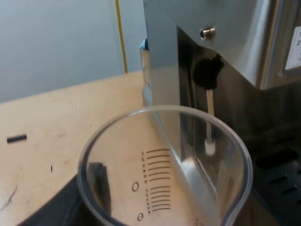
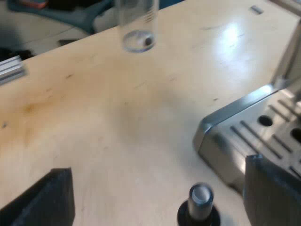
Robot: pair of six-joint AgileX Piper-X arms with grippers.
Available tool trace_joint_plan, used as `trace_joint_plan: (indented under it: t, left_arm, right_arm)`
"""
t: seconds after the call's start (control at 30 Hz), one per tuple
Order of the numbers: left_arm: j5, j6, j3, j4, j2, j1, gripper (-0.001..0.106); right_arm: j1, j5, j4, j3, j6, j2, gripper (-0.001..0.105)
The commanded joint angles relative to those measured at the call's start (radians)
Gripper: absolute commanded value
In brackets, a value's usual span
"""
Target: Pour the beans into the coffee machine
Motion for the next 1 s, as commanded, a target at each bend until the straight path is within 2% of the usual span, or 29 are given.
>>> trace_joint_plan:
  t: [0.03,0.17,0.27,0.4,0.67,0.87,1.0]
  left_arm:
    - [0.002,-0.046,0.111,-0.263,-0.009,0.001,0.009]
    - [-0.026,-0.046,0.186,-0.377,-0.009,0.001,0.009]
    - [-0.052,-0.046,0.223,-0.399,-0.005,0.001,0.009]
    - [-0.055,-0.046,0.241,-0.432,0.028,0.001,0.009]
    - [-0.055,-0.046,0.241,-0.622,0.204,0.001,0.009]
    - [-0.055,-0.046,0.241,-0.741,0.314,0.001,0.025]
    - [-0.055,-0.046,0.241,-0.780,0.355,0.001,0.031]
  right_arm:
    - [0.002,0.013,-0.091,-0.002,-0.007,0.040,0.079]
    - [0.002,0.013,-0.128,-0.002,-0.007,0.087,0.079]
    - [0.002,0.013,-0.155,-0.002,-0.007,0.116,0.079]
    - [0.002,0.013,-0.196,-0.002,-0.007,0.143,0.079]
    - [0.002,0.040,-0.207,-0.002,-0.007,0.159,0.079]
    - [0.002,0.059,-0.207,-0.002,-0.007,0.159,0.079]
    - [0.002,0.059,-0.207,-0.002,-0.007,0.159,0.079]
